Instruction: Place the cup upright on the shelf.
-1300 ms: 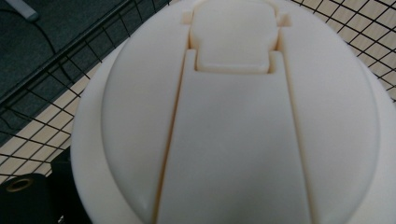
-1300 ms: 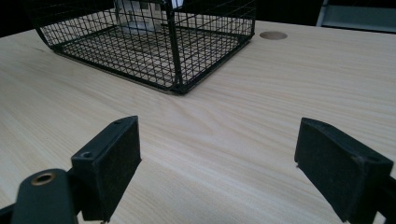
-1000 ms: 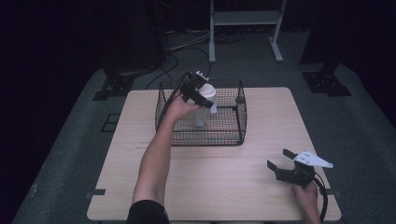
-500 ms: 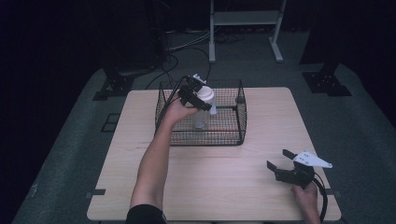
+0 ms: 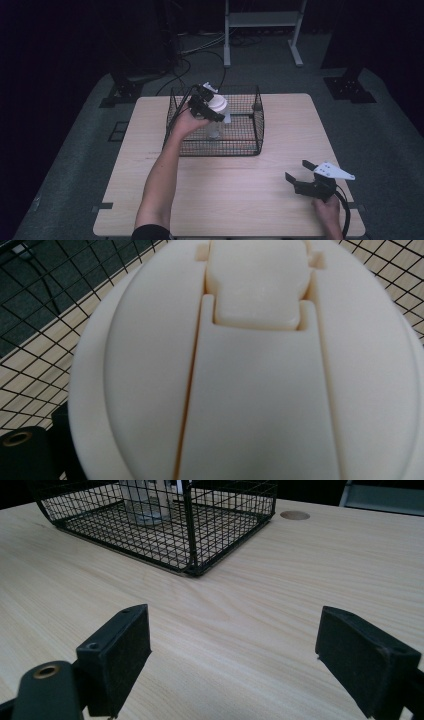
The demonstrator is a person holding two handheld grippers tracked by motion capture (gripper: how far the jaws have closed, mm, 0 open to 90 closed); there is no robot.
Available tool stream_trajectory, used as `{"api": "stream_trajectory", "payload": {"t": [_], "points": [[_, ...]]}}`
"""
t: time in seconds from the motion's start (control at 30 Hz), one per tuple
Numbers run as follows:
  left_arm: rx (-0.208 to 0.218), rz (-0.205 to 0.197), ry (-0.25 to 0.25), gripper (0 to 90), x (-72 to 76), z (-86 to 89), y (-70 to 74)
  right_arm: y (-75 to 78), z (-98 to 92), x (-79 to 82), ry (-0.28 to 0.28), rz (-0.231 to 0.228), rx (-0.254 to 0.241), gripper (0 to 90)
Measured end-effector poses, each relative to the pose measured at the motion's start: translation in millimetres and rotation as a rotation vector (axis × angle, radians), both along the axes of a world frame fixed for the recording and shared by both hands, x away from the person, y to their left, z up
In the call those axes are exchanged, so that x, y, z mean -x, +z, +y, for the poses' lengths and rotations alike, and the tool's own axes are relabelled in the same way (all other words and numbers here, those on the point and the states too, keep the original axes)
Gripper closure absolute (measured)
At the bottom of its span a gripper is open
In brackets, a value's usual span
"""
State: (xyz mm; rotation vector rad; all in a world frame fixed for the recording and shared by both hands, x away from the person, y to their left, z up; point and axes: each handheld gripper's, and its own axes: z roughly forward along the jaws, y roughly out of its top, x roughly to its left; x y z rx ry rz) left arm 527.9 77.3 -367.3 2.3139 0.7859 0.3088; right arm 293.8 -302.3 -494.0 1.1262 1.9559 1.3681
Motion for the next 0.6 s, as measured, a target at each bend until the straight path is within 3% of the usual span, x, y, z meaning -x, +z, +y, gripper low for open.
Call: {"api": "stream_trajectory", "payload": {"t": [0.37, 0.6], "points": [[0.005, 0.005, 0.002, 2.1, 1.7, 2.9, -0.9, 0.1, 0.6, 0.3, 0.001, 0.002, 0.001, 13.5], [0.026, -0.013, -0.004, 0.8, 5.0, 5.7, 4.8, 0.1, 1.3, 0.5, 0.007, 0.003, 0.003, 13.4]]}}
